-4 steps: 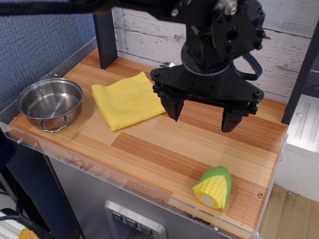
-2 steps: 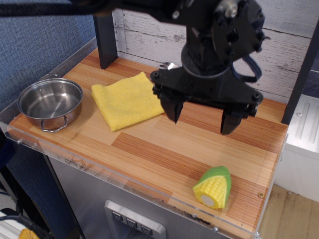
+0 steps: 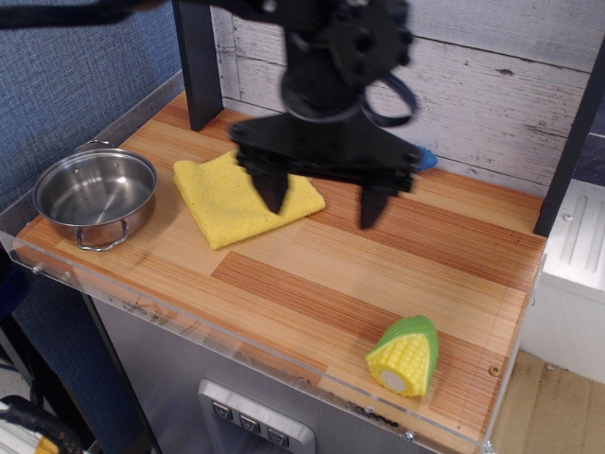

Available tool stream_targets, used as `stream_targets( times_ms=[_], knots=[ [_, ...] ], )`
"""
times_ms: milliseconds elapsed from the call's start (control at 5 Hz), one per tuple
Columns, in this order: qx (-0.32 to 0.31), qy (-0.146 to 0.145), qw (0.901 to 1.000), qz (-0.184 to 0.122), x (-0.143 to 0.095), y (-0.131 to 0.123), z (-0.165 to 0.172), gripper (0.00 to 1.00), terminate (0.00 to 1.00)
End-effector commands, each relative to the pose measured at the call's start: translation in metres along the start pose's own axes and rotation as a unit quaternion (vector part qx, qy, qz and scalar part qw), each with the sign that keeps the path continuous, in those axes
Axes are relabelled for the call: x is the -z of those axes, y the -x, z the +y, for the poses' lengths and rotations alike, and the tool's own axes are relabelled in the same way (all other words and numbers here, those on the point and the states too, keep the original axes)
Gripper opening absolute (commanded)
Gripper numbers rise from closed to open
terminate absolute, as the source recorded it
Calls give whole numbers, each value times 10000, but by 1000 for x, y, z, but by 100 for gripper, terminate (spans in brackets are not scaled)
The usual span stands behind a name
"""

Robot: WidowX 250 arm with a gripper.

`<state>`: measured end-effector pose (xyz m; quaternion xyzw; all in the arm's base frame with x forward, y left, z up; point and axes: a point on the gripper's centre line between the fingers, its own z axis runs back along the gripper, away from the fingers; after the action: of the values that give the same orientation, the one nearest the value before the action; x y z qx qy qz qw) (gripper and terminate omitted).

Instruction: Place the steel pan near the piece of corn.

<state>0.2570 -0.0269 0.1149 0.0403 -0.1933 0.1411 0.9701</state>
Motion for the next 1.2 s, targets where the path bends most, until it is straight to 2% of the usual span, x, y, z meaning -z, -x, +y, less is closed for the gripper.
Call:
stream_targets(
  times_ms=[0, 200, 600, 1000],
  knots=[
    [-744, 280, 9968, -46, 8, -18, 31, 100, 0],
    [-941, 145, 9954, -57, 13, -30, 48, 100, 0],
    [-1376, 23, 9904, 151, 46, -44, 83, 100, 0],
    [-1609, -313, 9860, 305, 71, -51, 125, 100, 0]
  ],
)
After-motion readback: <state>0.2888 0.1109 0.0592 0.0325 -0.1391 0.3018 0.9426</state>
